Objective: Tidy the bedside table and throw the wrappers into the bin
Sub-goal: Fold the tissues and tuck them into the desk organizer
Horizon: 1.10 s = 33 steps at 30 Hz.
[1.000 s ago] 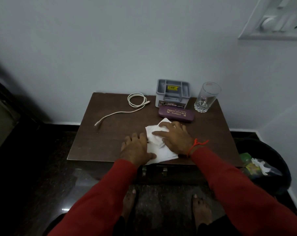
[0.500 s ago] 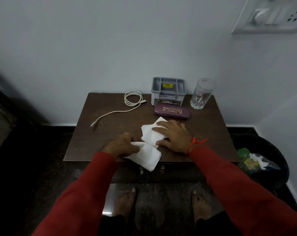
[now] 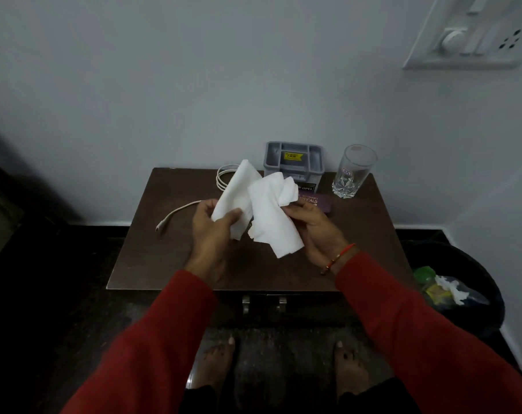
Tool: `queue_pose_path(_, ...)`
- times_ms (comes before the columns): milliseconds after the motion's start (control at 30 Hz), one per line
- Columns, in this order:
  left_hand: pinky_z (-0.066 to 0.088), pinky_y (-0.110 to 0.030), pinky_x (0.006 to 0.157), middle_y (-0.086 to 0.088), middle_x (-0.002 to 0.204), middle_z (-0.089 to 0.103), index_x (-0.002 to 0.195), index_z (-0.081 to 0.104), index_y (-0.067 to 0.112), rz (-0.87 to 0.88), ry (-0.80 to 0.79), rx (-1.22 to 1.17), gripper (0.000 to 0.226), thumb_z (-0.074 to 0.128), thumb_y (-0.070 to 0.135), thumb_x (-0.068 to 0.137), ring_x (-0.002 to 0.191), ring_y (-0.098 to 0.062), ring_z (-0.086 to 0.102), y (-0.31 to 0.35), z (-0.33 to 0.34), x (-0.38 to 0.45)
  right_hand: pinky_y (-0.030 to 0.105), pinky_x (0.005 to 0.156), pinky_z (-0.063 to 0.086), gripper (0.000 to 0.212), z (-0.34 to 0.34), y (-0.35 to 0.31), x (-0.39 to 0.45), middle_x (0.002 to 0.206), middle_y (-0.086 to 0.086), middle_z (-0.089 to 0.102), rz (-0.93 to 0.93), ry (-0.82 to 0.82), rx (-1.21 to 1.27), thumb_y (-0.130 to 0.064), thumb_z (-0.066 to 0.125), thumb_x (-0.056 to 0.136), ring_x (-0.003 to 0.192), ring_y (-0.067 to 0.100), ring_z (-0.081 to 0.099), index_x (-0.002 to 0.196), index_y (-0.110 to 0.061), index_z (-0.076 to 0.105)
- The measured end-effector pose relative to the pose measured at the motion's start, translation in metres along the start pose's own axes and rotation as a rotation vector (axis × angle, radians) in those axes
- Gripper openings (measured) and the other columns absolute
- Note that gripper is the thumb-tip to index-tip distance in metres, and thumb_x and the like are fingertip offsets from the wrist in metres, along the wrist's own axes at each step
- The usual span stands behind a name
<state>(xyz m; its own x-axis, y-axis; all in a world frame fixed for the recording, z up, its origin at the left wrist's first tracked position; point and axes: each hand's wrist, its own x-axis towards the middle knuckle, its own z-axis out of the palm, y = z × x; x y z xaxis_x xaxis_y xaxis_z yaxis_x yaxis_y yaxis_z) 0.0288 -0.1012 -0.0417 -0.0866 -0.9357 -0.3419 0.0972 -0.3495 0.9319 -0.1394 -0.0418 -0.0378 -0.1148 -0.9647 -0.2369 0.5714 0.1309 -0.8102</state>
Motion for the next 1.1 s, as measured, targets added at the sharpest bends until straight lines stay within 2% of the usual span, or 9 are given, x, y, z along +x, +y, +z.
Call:
queue_pose_path(67, 0.058, -0.048, 0.079, -0.021, 0.118, 0.068, 0.112, 0.062, 0.009, -0.07, -0.092, -0.14, 0.025, 0.072, 0.021, 0.093, 0.1, -0.033, 0.067, 0.0, 0.008, -0.006, 0.039, 0.086, 0.057, 0.029, 0.002, 0.001, 0.0, 0.106, 0.008, 0.073, 0.003, 0.002, 0.001, -0.007, 0.059, 0.087, 0.094, 0.021, 0.07, 0.115, -0.005, 0.065)
queue_pose_path(200, 0.059, -0.045, 0.079, -0.017, 0.116, 0.072, 0.125, 0.057, 0.002, -0.089, -0.167, -0.188, 0.074, 0.076, 0.054, 0.076, 0.098, -0.029, 0.069, -0.004, 0.025, -0.02, 0.04, 0.091, 0.055, 0.02, 0.006, 0.011, 0.008, 0.104, 0.005, 0.074, -0.053, 0.13, -0.178, -0.006, 0.057, 0.094, 0.097, 0.022, 0.069, 0.108, -0.015, 0.069)
queue_pose_path(367, 0.059, -0.052, 0.078, -0.007, 0.102, 0.068, 0.098, 0.056, 0.018, 0.07, -0.057, 0.058, 0.034, 0.084, 0.028, 0.082, 0.092, -0.024, 0.067, -0.018, 0.022, -0.012, 0.046, 0.098, 0.052, 0.035, 0.006, 0.011, 0.008, 0.12, 0.015, 0.07, -0.023, 0.093, -0.193, -0.035, 0.059, 0.094, 0.113, 0.032, 0.065, 0.119, -0.012, 0.067)
queue_pose_path(467, 0.062, -0.051, 0.075, -0.002, 0.105, 0.067, 0.102, 0.054, 0.019, 0.092, -0.063, 0.045, 0.036, 0.084, 0.024, 0.083, 0.093, -0.02, 0.068, -0.018, 0.022, -0.012, 0.05, 0.096, 0.053, 0.049, 0.008, 0.007, 0.005, 0.119, 0.013, 0.07, -0.012, 0.055, -0.244, -0.05, 0.068, 0.084, 0.114, 0.031, 0.066, 0.12, -0.017, 0.065)
queue_pose_path(600, 0.06, -0.035, 0.074, 0.001, 0.116, 0.07, 0.122, 0.059, 0.019, 0.06, -0.084, 0.0, 0.051, 0.085, 0.03, 0.08, 0.101, -0.017, 0.071, -0.016, 0.025, -0.013, 0.057, 0.095, 0.052, 0.022, 0.007, 0.005, 0.004, 0.108, 0.013, 0.074, -0.095, 0.195, -0.272, -0.032, 0.062, 0.094, 0.1, 0.029, 0.07, 0.105, -0.015, 0.071)
queue_pose_path(700, 0.061, -0.042, 0.081, -0.004, 0.112, 0.078, 0.117, 0.072, 0.02, -0.058, -0.161, -0.046, 0.042, 0.084, 0.037, 0.08, 0.105, -0.025, 0.074, -0.016, 0.023, -0.012, 0.06, 0.092, 0.052, 0.025, 0.006, 0.003, 0.005, 0.101, 0.017, 0.075, -0.103, 0.256, -0.339, -0.032, 0.065, 0.092, 0.098, 0.037, 0.07, 0.096, -0.01, 0.075)
queue_pose_path(867, 0.059, -0.041, 0.075, -0.012, 0.108, 0.078, 0.103, 0.071, 0.014, -0.15, -0.221, -0.15, 0.023, 0.081, 0.014, 0.083, 0.097, -0.031, 0.072, -0.01, 0.021, -0.013, 0.064, 0.093, 0.05, 0.037, 0.006, 0.001, 0.004, 0.109, 0.026, 0.07, -0.101, 0.284, -0.208, -0.027, 0.069, 0.089, 0.098, 0.041, 0.067, 0.106, 0.005, 0.068)
queue_pose_path(1000, 0.057, -0.048, 0.088, -0.015, 0.112, 0.075, 0.112, 0.067, 0.009, -0.161, -0.231, -0.256, 0.027, 0.075, 0.006, 0.086, 0.099, -0.032, 0.069, -0.003, 0.022, -0.013, 0.063, 0.095, 0.05, 0.032, 0.004, -0.003, 0.006, 0.114, 0.025, 0.069, -0.108, 0.308, -0.066, -0.025, 0.064, 0.092, 0.111, 0.046, 0.062, 0.112, 0.0, 0.067)
queue_pose_path(1100, 0.055, -0.054, 0.094, -0.016, 0.12, 0.074, 0.121, 0.066, 0.008, -0.154, -0.234, -0.26, 0.038, 0.077, 0.007, 0.085, 0.105, -0.035, 0.07, -0.001, 0.022, -0.015, 0.056, 0.089, 0.055, 0.022, 0.006, -0.003, 0.005, 0.105, 0.019, 0.073, -0.161, 0.304, -0.126, -0.022, 0.063, 0.094, 0.098, 0.037, 0.069, 0.104, -0.005, 0.072)
